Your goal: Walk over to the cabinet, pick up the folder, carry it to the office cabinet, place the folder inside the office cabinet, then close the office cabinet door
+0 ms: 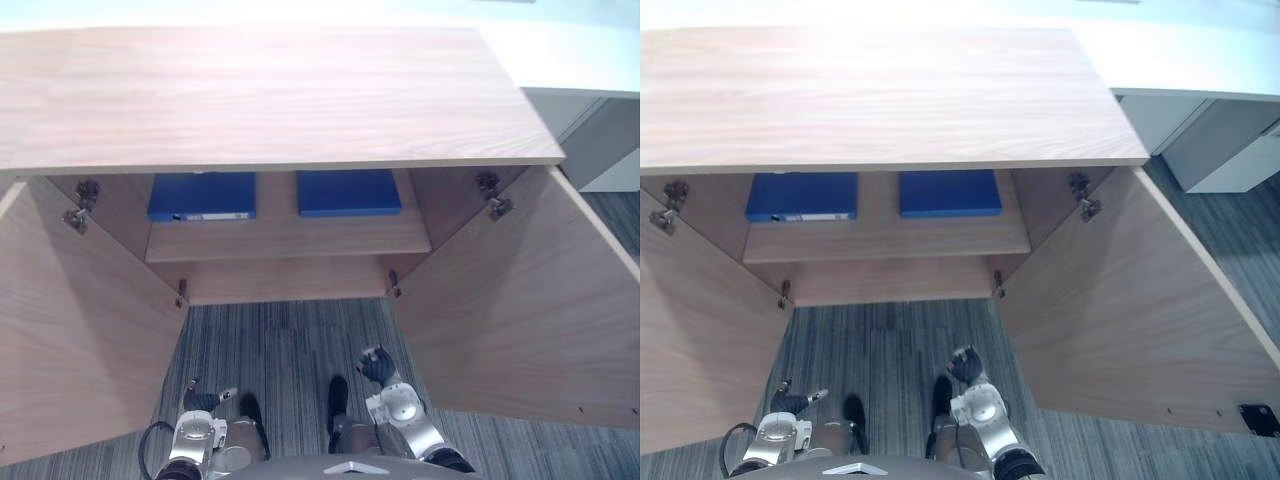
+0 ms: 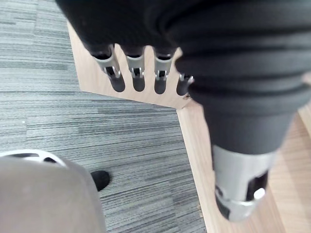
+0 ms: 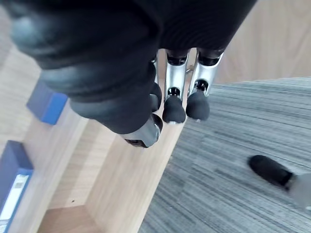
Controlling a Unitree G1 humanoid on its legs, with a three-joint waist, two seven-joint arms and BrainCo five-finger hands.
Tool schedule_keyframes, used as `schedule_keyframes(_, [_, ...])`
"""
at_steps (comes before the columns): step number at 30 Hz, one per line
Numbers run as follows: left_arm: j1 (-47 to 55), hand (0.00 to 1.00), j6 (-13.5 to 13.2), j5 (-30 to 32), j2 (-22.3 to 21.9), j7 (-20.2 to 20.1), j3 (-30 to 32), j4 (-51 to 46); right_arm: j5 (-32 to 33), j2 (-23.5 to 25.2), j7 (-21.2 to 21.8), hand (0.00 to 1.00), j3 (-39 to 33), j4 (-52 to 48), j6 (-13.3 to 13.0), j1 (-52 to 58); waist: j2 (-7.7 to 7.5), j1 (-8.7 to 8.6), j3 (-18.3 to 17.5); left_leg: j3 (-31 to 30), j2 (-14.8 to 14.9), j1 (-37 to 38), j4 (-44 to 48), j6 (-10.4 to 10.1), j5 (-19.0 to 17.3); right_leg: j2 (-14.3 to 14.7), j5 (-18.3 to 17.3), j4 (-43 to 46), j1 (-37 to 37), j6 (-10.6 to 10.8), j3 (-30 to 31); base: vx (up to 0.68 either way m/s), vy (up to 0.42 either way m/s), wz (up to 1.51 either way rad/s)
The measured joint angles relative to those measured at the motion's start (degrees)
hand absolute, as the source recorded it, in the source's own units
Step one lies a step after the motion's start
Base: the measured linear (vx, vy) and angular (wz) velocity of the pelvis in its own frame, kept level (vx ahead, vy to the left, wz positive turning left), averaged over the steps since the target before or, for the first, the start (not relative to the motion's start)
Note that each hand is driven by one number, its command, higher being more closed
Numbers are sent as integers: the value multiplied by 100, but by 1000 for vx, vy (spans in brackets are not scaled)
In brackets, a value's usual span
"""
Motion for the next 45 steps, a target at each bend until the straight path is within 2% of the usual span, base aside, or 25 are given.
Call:
schedule_keyframes(7, [22, 0, 6, 2, -8, -175, -19, 292, 72, 52, -31, 0, -631, 726, 300, 188, -19, -88, -210, -197, -256, 465, -574, 37, 166, -72, -67, -1, 111, 88, 195, -26, 30, -17])
schedule_keyframes(11, [25, 0, 21, 0, 4, -201, -83, 327, 140, 149, -53, 0, -880, 935, 334, 229, -35, -109, -322, -304, -314, 677, -845, 36, 321, -74, -60, 2, 209, 95, 184, 54, 1, 7])
schedule_keyframes(17, [94, 0, 22, -11, 1, -297, -138, 342, 330, 252, -57, 0, -1314, 1148, 374, 202, -10, -154, -426, -291, -372, 889, -913, 180, 315, -67, -47, 37, 358, 161, 210, 60, 20, -4])
schedule_keyframes(22, [92, 0, 22, -21, 7, -305, -136, 392, 748, 356, -59, 0, -1760, 1278, 475, 194, -2, -164, -422, -103, -398, 1142, -894, 246, 202, -69, -53, 37, 522, 173, 382, -12, 21, -20])
schedule_keyframes(26, [72, 0, 25, -22, 17, -347, -118, 515, 1372, 427, -65, 0, -2168, 1268, 465, 254, 7, -262, -427, 161, -402, 1184, -777, 205, 40, -65, -49, 34, 484, 179, 632, -76, 2, -34])
schedule_keyframes(32, [112, 0, 47, -22, 16, -419, -52, 553, 2030, 420, -202, 0, -2967, 589, 454, 723, 57, -393, -497, 725, -350, 1255, -712, 129, -172, 51, -50, 1, 308, 116, 1161, -62, -15, -49])
schedule_keyframes(35, [204, 0, 83, -21, 20, -423, 34, 552, 2317, 391, -291, 0, -3413, -186, 448, 981, 121, -554, -529, 1072, -282, 1355, -705, 91, -278, 169, -5, 18, 253, 45, 1454, 15, -14, -60])
schedule_keyframes(41, [151, 0, 88, -12, -3, -440, 59, 489, 2379, 176, -707, 0, -4159, -1844, 254, 891, 339, -790, -606, 1713, -128, 1549, -656, 48, -451, 428, 58, 40, 138, 83, 1972, 48, -6, -55])
schedule_keyframes(45, [96, 0, 83, -5, -70, -473, 158, 430, 2366, -37, -761, 0, -4329, -2311, 178, 505, 462, -925, -546, 1948, -79, 1632, -648, 11, -533, 542, 59, 40, 98, 83, 2190, 38, -25, -37])
